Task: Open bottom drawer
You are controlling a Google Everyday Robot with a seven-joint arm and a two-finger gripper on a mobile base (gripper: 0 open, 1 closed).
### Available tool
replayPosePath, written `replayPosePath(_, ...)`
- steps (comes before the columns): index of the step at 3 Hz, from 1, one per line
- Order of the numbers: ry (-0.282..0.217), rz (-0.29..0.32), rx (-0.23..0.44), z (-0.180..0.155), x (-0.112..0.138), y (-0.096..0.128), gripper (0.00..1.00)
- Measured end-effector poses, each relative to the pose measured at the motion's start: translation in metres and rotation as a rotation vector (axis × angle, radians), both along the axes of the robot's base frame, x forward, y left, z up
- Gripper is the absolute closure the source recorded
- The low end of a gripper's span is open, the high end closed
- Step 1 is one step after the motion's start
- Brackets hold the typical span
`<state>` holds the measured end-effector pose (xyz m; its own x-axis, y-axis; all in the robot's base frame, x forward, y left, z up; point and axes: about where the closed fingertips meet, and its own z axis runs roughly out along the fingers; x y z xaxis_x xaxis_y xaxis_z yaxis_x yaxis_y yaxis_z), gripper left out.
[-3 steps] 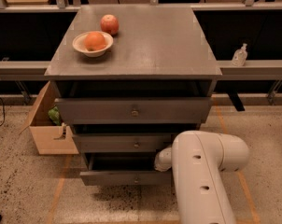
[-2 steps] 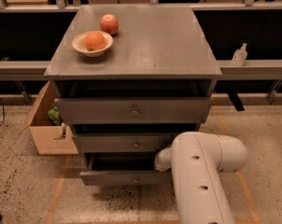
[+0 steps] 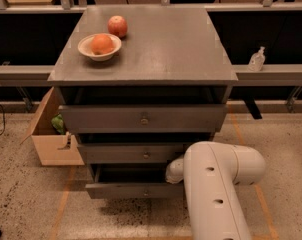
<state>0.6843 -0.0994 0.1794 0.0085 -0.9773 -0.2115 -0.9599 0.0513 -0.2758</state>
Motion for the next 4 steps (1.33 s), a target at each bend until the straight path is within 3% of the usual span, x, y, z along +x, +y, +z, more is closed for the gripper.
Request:
replayPosePath(1, 0.0, 0.0, 0.0, 0.0, 0.0, 0.0, 1.0)
replayPosePath(2, 0.101, 0.01, 0.006, -0.006, -0.014, 0.003, 1.0)
replayPosePath(3, 0.13, 0.012, 0.008, -0.008, -0.017, 0.003, 1.0)
replayPosePath(4, 0.198, 0.018, 0.018, -0.011, -0.027, 0.003, 1.0)
